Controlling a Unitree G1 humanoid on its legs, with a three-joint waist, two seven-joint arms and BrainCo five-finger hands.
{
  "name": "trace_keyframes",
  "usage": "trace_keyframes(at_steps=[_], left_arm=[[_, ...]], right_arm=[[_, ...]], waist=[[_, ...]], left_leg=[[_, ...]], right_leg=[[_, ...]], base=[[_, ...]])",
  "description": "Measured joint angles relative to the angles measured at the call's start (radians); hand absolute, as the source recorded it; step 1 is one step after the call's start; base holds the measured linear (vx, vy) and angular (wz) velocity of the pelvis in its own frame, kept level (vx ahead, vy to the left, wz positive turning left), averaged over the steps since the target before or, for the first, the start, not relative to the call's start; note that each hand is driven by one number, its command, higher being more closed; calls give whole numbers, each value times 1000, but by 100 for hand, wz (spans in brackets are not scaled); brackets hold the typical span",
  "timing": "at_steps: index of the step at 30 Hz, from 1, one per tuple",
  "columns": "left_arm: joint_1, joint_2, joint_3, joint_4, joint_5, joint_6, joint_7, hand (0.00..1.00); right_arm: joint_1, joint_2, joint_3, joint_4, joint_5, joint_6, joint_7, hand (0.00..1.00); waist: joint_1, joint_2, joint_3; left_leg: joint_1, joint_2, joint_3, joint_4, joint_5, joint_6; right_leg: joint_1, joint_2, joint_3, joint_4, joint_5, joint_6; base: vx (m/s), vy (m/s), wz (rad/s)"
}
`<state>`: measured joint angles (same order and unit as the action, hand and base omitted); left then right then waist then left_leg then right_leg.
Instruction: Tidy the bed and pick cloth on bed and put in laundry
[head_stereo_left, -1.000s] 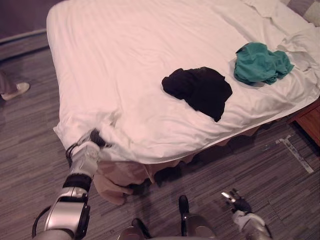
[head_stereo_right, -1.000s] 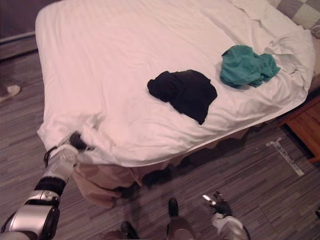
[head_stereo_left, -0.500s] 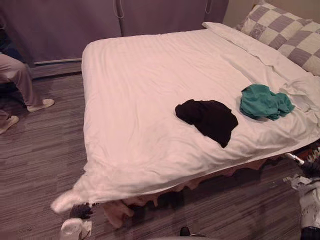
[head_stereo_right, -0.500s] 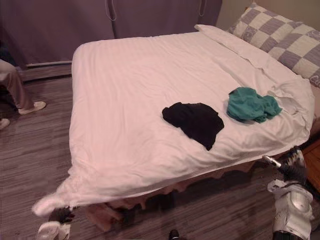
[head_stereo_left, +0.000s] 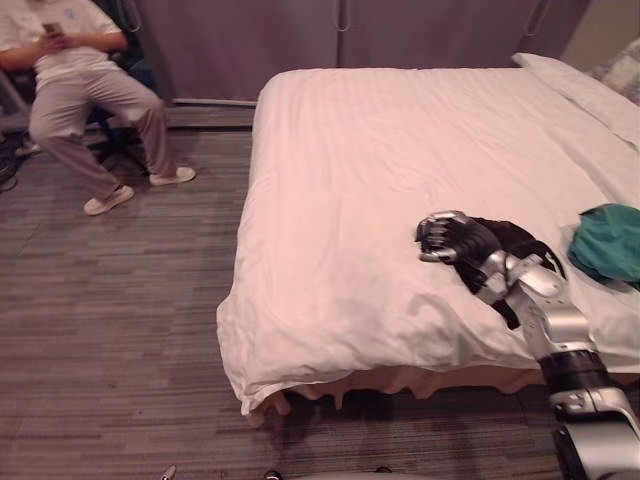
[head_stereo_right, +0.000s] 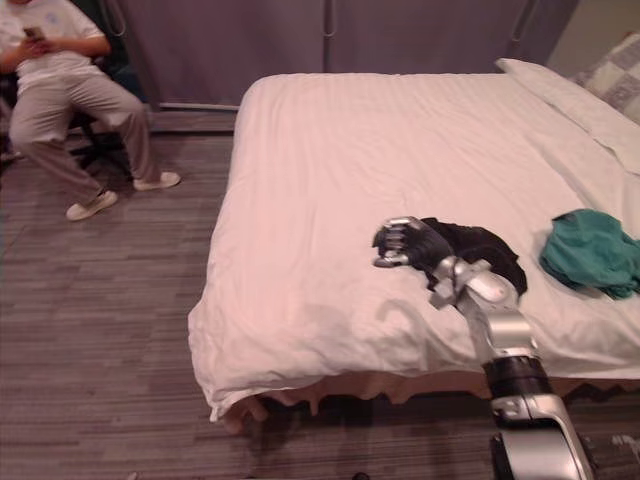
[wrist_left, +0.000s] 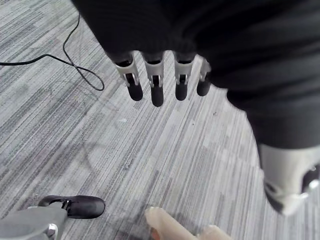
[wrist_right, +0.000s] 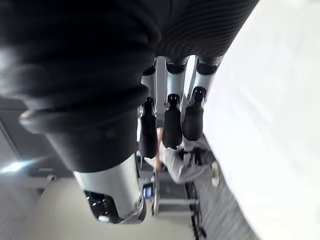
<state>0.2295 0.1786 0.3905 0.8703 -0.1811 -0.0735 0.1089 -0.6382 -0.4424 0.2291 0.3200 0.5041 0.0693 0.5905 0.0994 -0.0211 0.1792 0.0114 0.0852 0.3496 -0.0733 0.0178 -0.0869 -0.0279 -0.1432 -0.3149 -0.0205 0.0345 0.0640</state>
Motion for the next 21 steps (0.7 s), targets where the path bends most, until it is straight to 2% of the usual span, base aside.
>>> trace_keyframes(at_steps=[2, 4, 6, 9, 11, 13, 15, 19, 20, 21], left_arm=[[-52, -2, -37, -45, -19, -29, -6, 0], [-100, -16, -100, -118, -54, -72, -7, 0], [-115, -20, -156, -166, -90, -76, -7, 0], [-138, -19, -218, -188, -124, -66, -17, 0], [-169, -19, -301, -194, -133, -66, -27, 0], [-203, -21, -419, -197, -156, -65, -35, 0], [-214, -25, -459, -197, -156, -66, -35, 0], [-234, -37, -544, -187, -178, -71, -56, 0], [-235, -37, -559, -186, -177, -87, -59, 0], [-235, -37, -563, -183, -177, -96, -61, 0]], right_arm=[[-75, 27, 28, 14, -35, 6, -33, 100], [-176, 52, 64, 31, -72, 21, -80, 100], [-238, 54, 101, 53, -72, 32, -104, 100], [-290, 53, 136, 99, -69, 48, -141, 100], [-323, 52, 137, 168, -57, 48, -176, 100], [-363, 54, 128, 228, 20, 22, -192, 100], [-376, 62, 125, 257, 40, 6, -188, 100], [-384, 94, 86, 356, 87, -33, -151, 100], [-383, 104, 74, 393, 86, -62, -125, 100], [-382, 113, 60, 410, 86, -70, -115, 100]], waist=[[16, 7, 77], [24, 41, 199], [31, 62, 266], [43, 70, 289], [60, 85, 296], [71, 113, 309], [71, 128, 310], [61, 186, 305], [58, 199, 302], [55, 202, 301]], left_leg=[[-64, 1, -11, 21, 12, 6], [-128, -5, -40, 31, 36, 19], [-171, -8, -57, 34, 50, 25], [-233, -9, -75, 43, 57, 30], [-273, -12, -95, 43, 65, 34], [-313, -21, -113, 43, 73, 38], [-327, -27, -114, 43, 75, 40], [-338, -36, -114, 44, 79, 46], [-335, -36, -114, 47, 80, 47], [-334, -36, -114, 49, 80, 47]], right_leg=[[-47, -3, -2, 2, 19, -6], [-93, -10, -15, 6, 38, -10], [-127, -14, -23, 10, 49, -12], [-175, -15, -30, 11, 58, -15], [-204, -17, -39, 10, 61, -16], [-230, -23, -49, -1, 65, -11], [-241, -28, -50, -6, 69, -5], [-252, -38, -47, -6, 72, 0], [-250, -39, -46, -6, 72, 0], [-249, -39, -45, -5, 72, 0]], base=[[-145, -9, 23], [-169, 5, 32], [-85, 24, 29], [-22, 18, 23], [17, 16, 30], [14, 27, 25], [14, 30, 5], [-2, 45, -1], [0, 0, 0], [-24, 20, -5]])
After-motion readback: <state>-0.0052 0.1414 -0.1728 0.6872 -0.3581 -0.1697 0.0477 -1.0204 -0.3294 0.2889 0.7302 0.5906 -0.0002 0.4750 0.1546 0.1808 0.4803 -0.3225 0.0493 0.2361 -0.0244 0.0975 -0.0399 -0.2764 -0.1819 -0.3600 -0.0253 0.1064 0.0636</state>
